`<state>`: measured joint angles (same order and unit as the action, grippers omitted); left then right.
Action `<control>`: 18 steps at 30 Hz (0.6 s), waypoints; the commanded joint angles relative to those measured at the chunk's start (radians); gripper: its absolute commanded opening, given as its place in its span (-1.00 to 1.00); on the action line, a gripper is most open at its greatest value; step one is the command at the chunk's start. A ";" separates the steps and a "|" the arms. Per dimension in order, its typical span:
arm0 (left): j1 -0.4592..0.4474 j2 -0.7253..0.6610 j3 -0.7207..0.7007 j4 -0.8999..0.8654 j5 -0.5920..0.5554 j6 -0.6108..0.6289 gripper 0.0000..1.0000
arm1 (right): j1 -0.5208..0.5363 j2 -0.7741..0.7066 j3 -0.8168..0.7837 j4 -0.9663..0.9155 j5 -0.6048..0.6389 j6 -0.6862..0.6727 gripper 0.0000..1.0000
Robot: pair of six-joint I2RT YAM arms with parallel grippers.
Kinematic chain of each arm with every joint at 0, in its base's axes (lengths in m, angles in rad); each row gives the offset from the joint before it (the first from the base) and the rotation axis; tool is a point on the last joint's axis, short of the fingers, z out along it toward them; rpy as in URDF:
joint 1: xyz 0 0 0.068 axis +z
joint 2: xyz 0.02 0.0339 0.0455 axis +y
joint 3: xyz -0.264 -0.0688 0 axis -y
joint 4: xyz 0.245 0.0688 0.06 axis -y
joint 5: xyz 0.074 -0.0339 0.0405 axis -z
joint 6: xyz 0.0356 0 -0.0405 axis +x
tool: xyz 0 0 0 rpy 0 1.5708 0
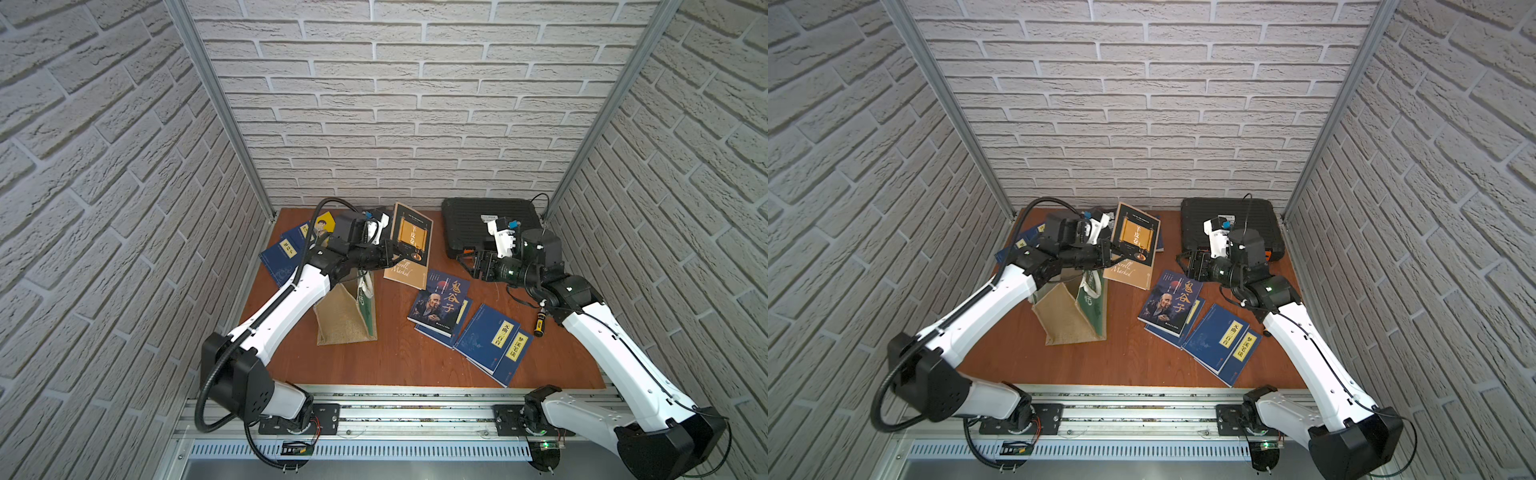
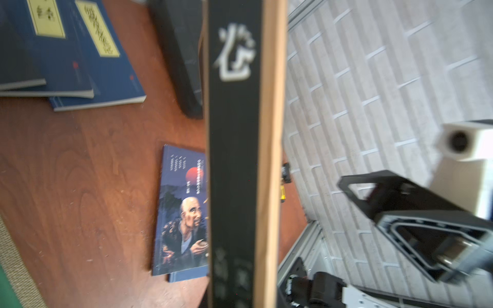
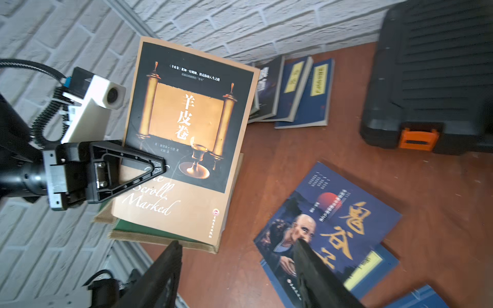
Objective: Put the books into the canvas bag
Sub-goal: Pick up the book from the book.
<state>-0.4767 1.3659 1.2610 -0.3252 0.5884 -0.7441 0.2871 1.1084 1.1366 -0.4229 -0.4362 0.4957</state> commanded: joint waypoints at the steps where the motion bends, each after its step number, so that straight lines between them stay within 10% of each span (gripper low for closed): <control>1: 0.001 -0.093 -0.047 0.273 0.145 -0.037 -1.00 | 0.016 0.003 0.002 0.174 -0.183 0.082 0.41; 18: -0.030 -0.172 -0.149 0.756 0.343 -0.287 -1.00 | 0.086 0.035 0.047 0.271 -0.240 0.170 0.51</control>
<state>-0.4950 1.2121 1.0996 0.2211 0.8673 -0.9936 0.3653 1.1439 1.1469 -0.2153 -0.6563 0.6407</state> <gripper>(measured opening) 0.171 0.753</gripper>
